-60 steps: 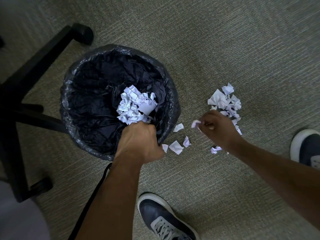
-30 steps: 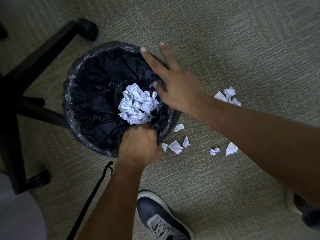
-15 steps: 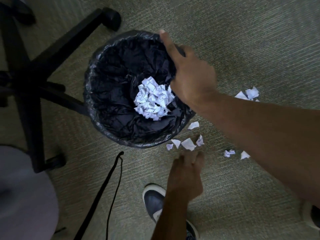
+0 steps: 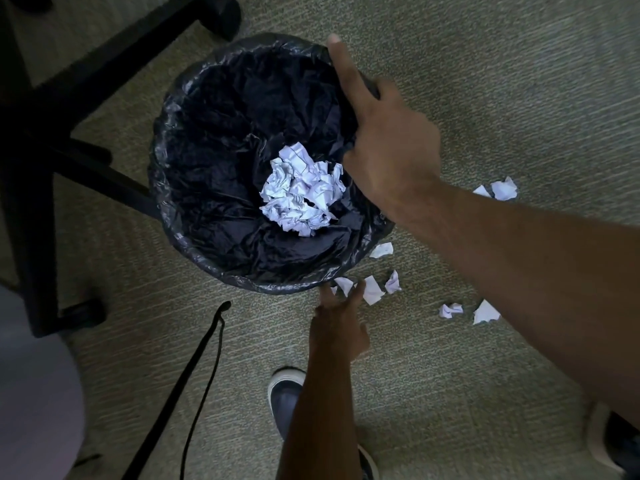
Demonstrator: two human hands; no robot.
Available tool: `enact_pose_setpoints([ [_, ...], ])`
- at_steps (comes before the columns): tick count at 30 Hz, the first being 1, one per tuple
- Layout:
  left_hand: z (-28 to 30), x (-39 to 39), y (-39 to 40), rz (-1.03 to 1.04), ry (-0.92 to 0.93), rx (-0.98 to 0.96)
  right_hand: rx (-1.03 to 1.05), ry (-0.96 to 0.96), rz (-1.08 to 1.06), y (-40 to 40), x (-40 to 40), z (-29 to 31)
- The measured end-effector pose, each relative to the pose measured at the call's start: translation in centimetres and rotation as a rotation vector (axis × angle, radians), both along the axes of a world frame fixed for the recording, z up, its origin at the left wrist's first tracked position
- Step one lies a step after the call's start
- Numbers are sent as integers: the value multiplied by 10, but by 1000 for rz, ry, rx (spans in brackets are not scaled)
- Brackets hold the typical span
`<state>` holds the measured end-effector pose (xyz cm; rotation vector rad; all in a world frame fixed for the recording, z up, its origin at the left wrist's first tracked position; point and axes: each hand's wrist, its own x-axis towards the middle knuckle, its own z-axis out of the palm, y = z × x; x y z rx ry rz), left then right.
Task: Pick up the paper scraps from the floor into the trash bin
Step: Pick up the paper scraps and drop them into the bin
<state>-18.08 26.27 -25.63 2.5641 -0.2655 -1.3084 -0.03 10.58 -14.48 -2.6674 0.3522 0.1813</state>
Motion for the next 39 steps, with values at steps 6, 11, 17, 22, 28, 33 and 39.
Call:
enact_pose_setpoints([
  [6, -19, 4, -1, 36, -26, -10, -20, -15, -31, 0, 1, -6],
  [11, -30, 0, -1, 115, -87, 3, 1, -6, -31, 0, 1, -1],
  [17, -31, 12, -3, 197, -140, 14, 13, -12, -35, 0, 1, 0],
  [22, -26, 14, -8, 290, -196, -43, 7, -19, -29, 0, -1, 1],
  [28, -33, 18, -11, 130, -212, -29, -13, -23, -32, 0, -2, 0],
  [33, -35, 20, -14, 91, -202, 17, -29, -23, -22, 0, -1, -3],
  [39, -5, 17, -15, 99, -295, -72, -34, -43, -29, 1, -2, -8],
])
